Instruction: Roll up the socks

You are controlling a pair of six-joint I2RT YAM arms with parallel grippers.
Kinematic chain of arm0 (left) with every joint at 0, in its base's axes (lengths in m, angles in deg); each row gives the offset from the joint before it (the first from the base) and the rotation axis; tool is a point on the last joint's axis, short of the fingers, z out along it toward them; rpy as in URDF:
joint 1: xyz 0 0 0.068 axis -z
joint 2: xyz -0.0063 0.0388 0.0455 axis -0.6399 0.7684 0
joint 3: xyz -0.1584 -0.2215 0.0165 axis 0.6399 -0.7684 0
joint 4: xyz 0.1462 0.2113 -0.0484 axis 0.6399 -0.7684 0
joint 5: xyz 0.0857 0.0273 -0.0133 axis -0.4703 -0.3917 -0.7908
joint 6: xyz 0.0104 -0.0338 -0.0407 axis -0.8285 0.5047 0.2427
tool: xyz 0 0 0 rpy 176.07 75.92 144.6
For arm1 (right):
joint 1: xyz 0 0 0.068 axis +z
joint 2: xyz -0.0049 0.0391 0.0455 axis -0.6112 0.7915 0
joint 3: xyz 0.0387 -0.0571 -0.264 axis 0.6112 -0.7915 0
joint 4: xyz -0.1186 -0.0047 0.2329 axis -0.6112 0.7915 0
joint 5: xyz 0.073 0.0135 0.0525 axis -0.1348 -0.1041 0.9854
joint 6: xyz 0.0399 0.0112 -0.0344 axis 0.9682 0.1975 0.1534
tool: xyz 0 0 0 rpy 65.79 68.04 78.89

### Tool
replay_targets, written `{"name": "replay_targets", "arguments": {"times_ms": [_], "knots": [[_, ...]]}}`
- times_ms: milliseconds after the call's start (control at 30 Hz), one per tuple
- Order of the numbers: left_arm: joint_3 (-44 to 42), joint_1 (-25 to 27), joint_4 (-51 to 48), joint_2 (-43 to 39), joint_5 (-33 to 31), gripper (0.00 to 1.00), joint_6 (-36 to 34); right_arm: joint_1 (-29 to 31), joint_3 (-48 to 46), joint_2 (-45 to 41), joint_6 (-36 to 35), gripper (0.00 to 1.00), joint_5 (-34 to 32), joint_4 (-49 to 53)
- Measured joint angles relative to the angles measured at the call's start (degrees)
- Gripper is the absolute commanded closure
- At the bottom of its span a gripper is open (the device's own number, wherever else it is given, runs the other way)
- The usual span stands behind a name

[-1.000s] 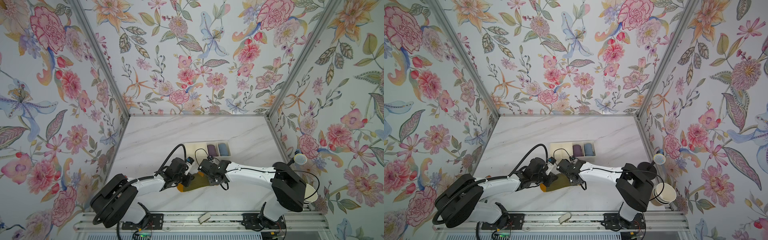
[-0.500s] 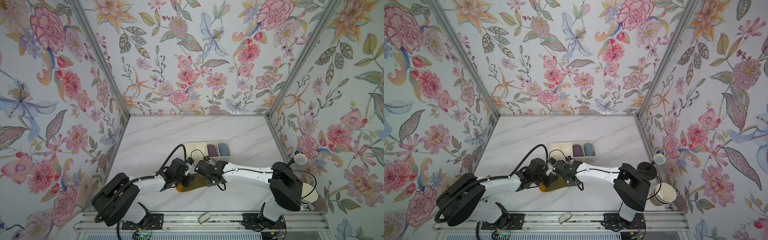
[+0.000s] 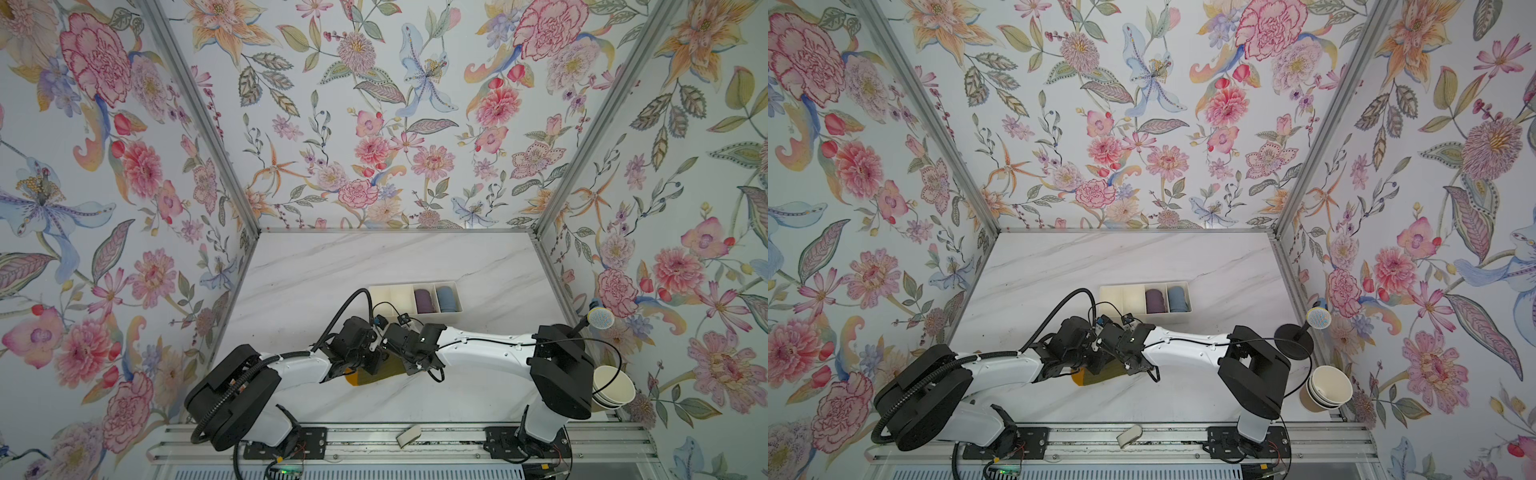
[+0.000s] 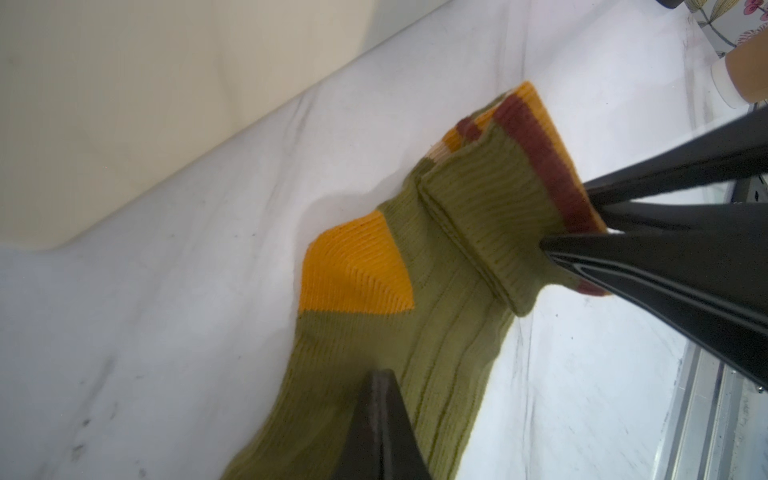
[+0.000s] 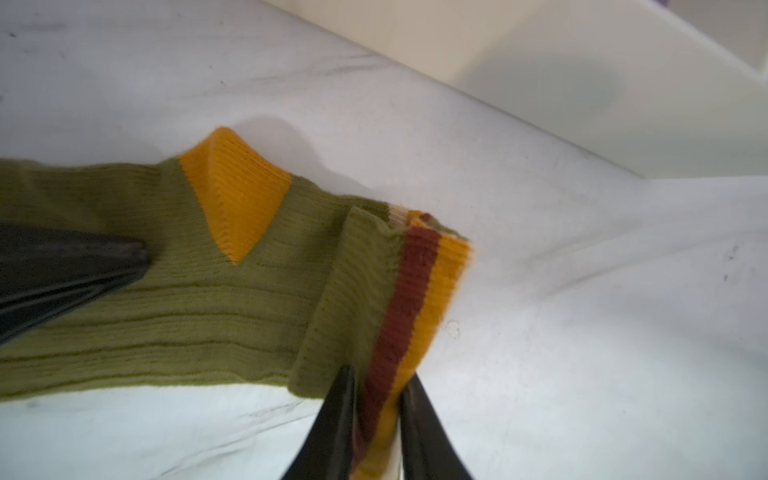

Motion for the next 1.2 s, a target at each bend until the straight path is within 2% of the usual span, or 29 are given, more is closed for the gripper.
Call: {"name": "replay_targets", "arguments": {"times_ms": [333,800,1033,1200], "knots": [[0.0,-0.2,0.1,0.5,0.0,1.00,0.0,0.9,0.4,0.1,-1.5,0.76,0.5,-1.7],[0.0,-0.9,0.2,0.8,0.0,1.00,0.0,1.1,-0.2,0.9,-3.3,0.75,5.7,-8.0],[0.0,-1.3,0.0,0.8,0.0,1.00,0.0,-0.3,-4.8,0.1,-3.7,0.74,10.4,-14.7],[0.0,-1.3,0.0,0.8,0.0,1.00,0.0,-2.4,-10.2,-3.9,-3.8,0.73,15.3,-21.7]]}}
